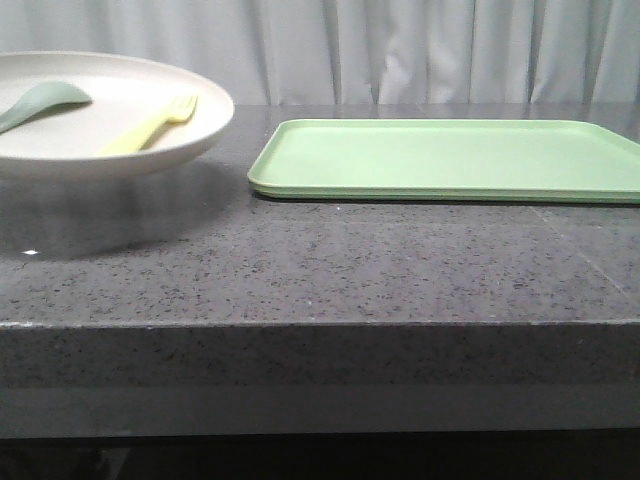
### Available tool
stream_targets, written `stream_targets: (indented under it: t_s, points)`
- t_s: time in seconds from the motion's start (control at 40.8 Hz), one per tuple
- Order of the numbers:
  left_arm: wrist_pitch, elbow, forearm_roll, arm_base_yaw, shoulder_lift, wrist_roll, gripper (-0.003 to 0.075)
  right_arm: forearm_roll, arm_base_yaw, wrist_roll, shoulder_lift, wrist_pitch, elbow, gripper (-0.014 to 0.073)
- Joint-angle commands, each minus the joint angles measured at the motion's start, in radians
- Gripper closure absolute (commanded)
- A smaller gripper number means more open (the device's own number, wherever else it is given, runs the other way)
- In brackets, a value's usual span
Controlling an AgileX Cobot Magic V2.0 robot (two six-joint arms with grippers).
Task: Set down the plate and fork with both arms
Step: 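Carry the plate over the green tray with the left gripper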
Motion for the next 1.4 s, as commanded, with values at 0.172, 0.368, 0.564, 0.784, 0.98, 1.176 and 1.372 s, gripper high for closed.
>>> stream_targets:
  t_s: [0.172, 0.368, 0.564, 0.784, 0.98, 1.176, 1.372]
  points:
    - [-0.064, -0.129, -0.109, -0.141, 0.033, -0.005, 0.0738, 0.0, -0.008, -0.006, 0.012, -0.081, -0.034, -0.0008]
    - [-0.064, -0.253, -0.139, -0.293, 0.157, -0.012, 0.0738, 0.0, -0.008, -0.006, 0.012, -0.081, -0.034, -0.0008]
    - [-0.075, -0.419, -0.141, -0.423, 0.296, -0.062, 0.0738, 0.0, -0.008, -0.006, 0.012, -0.073, -0.033, -0.0008]
    - [-0.075, -0.665, -0.139, -0.526, 0.47, -0.153, 0.0738, 0.0, -0.008, -0.006, 0.012, -0.068, -0.033, -0.0008]
    - [-0.077, -0.853, -0.137, -0.549, 0.595, -0.298, 0.0738, 0.0, -0.008, -0.006, 0.012, -0.068, -0.033, -0.0008]
    - [-0.079, -0.951, -0.14, -0.561, 0.67, -0.361, 0.0736, 0.0, -0.008, -0.006, 0.012, -0.067, -0.033, -0.0008]
    - [-0.108, -0.953, -0.105, -0.593, 0.677, -0.371, 0.0736, 0.0, -0.008, -0.006, 0.012, -0.067, -0.033, -0.0008]
